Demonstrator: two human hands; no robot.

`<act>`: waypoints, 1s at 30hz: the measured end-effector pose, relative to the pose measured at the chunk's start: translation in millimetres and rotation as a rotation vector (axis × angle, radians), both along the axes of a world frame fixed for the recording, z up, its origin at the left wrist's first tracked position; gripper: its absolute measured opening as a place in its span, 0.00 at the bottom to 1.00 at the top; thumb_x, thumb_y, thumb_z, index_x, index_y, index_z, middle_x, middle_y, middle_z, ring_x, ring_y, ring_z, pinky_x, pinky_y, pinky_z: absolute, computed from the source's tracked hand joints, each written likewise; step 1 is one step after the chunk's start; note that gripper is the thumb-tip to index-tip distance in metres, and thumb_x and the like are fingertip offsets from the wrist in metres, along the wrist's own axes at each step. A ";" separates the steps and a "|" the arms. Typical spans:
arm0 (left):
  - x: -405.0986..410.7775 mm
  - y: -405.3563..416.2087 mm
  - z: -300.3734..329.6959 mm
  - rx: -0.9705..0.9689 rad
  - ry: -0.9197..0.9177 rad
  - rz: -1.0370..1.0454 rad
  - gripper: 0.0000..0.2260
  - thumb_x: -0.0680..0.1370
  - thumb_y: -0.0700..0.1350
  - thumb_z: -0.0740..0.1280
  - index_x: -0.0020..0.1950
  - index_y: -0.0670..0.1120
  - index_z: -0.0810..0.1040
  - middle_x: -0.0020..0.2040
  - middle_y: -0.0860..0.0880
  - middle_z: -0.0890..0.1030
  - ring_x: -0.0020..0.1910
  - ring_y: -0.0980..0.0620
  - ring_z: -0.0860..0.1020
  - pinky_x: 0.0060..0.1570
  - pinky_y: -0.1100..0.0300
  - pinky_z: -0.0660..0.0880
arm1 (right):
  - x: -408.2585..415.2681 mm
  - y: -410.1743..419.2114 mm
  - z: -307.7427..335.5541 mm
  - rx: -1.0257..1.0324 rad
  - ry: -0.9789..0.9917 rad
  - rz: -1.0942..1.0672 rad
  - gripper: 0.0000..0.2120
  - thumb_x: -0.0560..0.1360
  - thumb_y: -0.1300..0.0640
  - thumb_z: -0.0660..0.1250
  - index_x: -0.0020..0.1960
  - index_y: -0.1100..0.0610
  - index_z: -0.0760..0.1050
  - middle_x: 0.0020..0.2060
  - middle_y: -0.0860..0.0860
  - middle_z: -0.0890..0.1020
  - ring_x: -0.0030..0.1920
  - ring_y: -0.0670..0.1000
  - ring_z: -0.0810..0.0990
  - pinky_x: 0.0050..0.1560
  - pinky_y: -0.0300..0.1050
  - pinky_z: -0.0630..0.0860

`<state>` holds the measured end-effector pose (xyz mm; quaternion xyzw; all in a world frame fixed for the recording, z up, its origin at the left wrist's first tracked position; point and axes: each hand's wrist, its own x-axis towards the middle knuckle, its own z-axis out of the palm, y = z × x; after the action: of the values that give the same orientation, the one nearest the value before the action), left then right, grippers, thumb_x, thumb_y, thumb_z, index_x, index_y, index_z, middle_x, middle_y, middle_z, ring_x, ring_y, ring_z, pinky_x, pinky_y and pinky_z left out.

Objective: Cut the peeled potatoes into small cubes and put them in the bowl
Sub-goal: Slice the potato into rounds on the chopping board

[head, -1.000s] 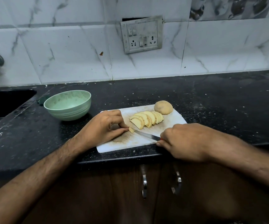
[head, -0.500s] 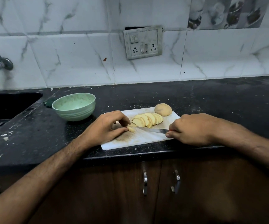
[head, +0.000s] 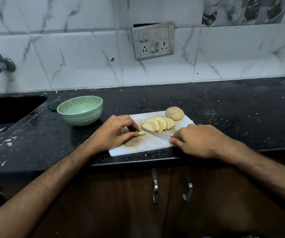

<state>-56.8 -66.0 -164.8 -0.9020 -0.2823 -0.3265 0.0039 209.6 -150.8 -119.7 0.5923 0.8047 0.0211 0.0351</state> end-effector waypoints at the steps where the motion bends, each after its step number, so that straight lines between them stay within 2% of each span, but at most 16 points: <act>1: 0.7 -1.7 1.7 -0.007 0.000 -0.006 0.04 0.75 0.44 0.77 0.48 0.47 0.84 0.44 0.56 0.83 0.40 0.71 0.75 0.43 0.76 0.65 | -1.4 1.8 0.2 0.012 0.002 -0.007 0.17 0.83 0.40 0.50 0.44 0.47 0.71 0.38 0.46 0.71 0.46 0.54 0.76 0.44 0.49 0.69; 5: 4.1 -5.2 5.2 -0.056 -0.007 0.000 0.05 0.75 0.46 0.77 0.48 0.49 0.85 0.43 0.59 0.83 0.42 0.65 0.79 0.46 0.76 0.66 | -11.0 9.0 -1.0 0.041 0.010 -0.035 0.16 0.82 0.42 0.50 0.44 0.47 0.71 0.43 0.48 0.77 0.44 0.54 0.75 0.44 0.49 0.68; 8: 7.2 -4.9 2.0 -0.139 -0.046 0.011 0.06 0.74 0.46 0.78 0.49 0.48 0.85 0.42 0.56 0.83 0.42 0.59 0.82 0.44 0.67 0.74 | -19.5 14.5 -4.6 0.083 0.002 -0.058 0.18 0.82 0.42 0.50 0.51 0.49 0.75 0.52 0.51 0.81 0.52 0.56 0.79 0.44 0.49 0.68; 10: 8.0 -5.3 -1.5 -0.145 -0.059 0.026 0.06 0.74 0.46 0.78 0.48 0.48 0.85 0.42 0.56 0.83 0.41 0.57 0.82 0.44 0.62 0.76 | -23.0 16.9 -6.1 0.083 0.007 -0.066 0.19 0.83 0.42 0.50 0.54 0.50 0.76 0.53 0.52 0.81 0.53 0.56 0.79 0.44 0.49 0.67; 12: 7.5 -5.9 -4.6 -0.152 -0.089 0.037 0.05 0.74 0.45 0.78 0.47 0.48 0.85 0.42 0.56 0.83 0.42 0.57 0.82 0.44 0.66 0.75 | -22.5 17.1 -5.2 0.056 0.043 -0.074 0.18 0.82 0.41 0.50 0.51 0.49 0.75 0.52 0.51 0.80 0.52 0.56 0.78 0.45 0.49 0.68; 14: 6.3 -6.6 -7.0 -0.166 -0.118 0.047 0.05 0.73 0.44 0.78 0.48 0.48 0.86 0.43 0.55 0.84 0.42 0.57 0.82 0.44 0.69 0.73 | -19.4 13.1 -1.5 0.018 0.103 -0.084 0.16 0.82 0.41 0.51 0.46 0.48 0.71 0.46 0.49 0.78 0.48 0.55 0.76 0.46 0.50 0.70; 16: 5.4 -6.9 -9.0 -0.173 -0.125 0.050 0.05 0.73 0.43 0.78 0.48 0.48 0.86 0.43 0.55 0.84 0.43 0.56 0.82 0.44 0.70 0.73 | -15.9 6.1 3.2 0.004 0.124 -0.087 0.16 0.82 0.40 0.51 0.43 0.47 0.69 0.38 0.45 0.71 0.44 0.53 0.73 0.46 0.50 0.70; 18: 4.7 -6.8 -10.2 -0.175 -0.130 0.051 0.05 0.73 0.42 0.78 0.49 0.48 0.87 0.43 0.55 0.83 0.43 0.56 0.82 0.44 0.68 0.74 | -13.5 -1.7 7.2 0.014 0.108 -0.082 0.18 0.83 0.40 0.50 0.40 0.47 0.66 0.35 0.44 0.68 0.42 0.52 0.72 0.44 0.49 0.68; 21: 3.8 -7.0 -10.3 -0.180 -0.133 0.052 0.06 0.74 0.43 0.78 0.49 0.49 0.87 0.43 0.56 0.83 0.43 0.55 0.82 0.44 0.60 0.78 | -13.9 -10.6 7.0 0.048 0.064 -0.074 0.19 0.82 0.39 0.49 0.40 0.48 0.66 0.36 0.45 0.69 0.41 0.52 0.72 0.42 0.49 0.67; 24: 3.7 -7.3 -10.6 -0.186 -0.135 0.050 0.06 0.74 0.43 0.78 0.50 0.50 0.87 0.44 0.55 0.83 0.43 0.54 0.82 0.44 0.55 0.79 | -16.1 -17.1 3.7 0.068 0.021 -0.073 0.17 0.82 0.39 0.49 0.45 0.47 0.69 0.38 0.46 0.70 0.41 0.52 0.71 0.42 0.48 0.66; 27: 4.4 -7.8 -10.5 -0.202 -0.156 0.039 0.06 0.74 0.43 0.78 0.49 0.50 0.87 0.44 0.54 0.84 0.43 0.54 0.82 0.46 0.53 0.79 | -18.1 -22.3 1.7 0.079 0.015 -0.073 0.16 0.83 0.40 0.48 0.47 0.47 0.69 0.40 0.47 0.72 0.41 0.52 0.70 0.41 0.48 0.65; 30: 4.2 -8.2 -10.0 -0.208 -0.156 0.039 0.05 0.74 0.42 0.78 0.49 0.48 0.88 0.44 0.54 0.84 0.44 0.54 0.82 0.45 0.56 0.79 | -22.8 -25.1 -1.5 0.091 0.006 -0.062 0.16 0.83 0.42 0.49 0.49 0.48 0.71 0.48 0.50 0.79 0.43 0.54 0.74 0.42 0.48 0.64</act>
<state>-52.6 -74.2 -174.7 -0.8638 -0.3315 -0.3645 -0.1055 186.8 -175.9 -121.2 0.6178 0.7844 0.0549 0.0063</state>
